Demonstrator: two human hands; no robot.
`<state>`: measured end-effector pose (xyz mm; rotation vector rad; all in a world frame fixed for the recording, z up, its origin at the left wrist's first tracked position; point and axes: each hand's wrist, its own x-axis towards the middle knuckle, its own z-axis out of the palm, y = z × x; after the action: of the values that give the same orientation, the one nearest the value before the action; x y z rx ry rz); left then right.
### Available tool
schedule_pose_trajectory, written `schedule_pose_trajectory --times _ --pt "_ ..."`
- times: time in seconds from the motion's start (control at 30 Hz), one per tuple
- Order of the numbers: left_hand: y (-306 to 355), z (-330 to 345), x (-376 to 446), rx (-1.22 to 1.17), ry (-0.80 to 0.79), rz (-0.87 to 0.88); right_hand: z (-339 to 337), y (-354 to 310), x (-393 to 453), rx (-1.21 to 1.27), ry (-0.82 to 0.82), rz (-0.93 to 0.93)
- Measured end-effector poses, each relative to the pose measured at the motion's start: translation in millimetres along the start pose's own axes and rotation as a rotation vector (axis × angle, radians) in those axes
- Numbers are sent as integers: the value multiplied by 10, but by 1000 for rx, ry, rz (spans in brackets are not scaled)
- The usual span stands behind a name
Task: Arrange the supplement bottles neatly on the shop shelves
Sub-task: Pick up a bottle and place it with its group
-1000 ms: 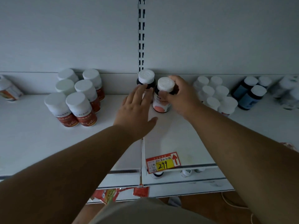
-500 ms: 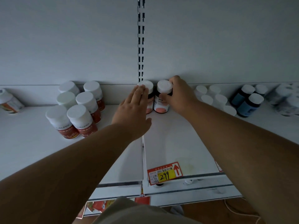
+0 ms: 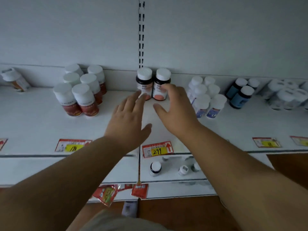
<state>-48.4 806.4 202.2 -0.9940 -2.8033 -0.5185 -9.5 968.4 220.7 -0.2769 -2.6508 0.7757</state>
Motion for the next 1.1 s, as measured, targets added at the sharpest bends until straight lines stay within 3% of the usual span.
schedule_pose_trajectory --times 0.13,0.23,0.47,0.6,0.73,0.9,1.0,1.1 --pt "261 -78 -408 -50 77 -57 -226 -84 -253 101 50 -131" --pt "478 104 -994 -37 28 -153 -155 -72 -685 204 -48 -172" --pt "714 62 -1565 20 5 -144 -308 -102 -1380 365 -57 -112" --pt "682 234 -1881 -71 -30 -146 -196 -74 -1795 420 -79 -63" --pt "430 861 -1926 -125 -199 -21 429 455 -2251 337 -60 136" --pt "-100 1910 -2116 -84 -347 -48 1641 1159 -2573 189 -246 298" --pt "-240 2520 -2158 -168 -383 -95 2245 1700 -2662 120 -263 315" --pt "-437 2944 -2019 -306 -319 -183 2784 2065 -2493 133 -166 274"
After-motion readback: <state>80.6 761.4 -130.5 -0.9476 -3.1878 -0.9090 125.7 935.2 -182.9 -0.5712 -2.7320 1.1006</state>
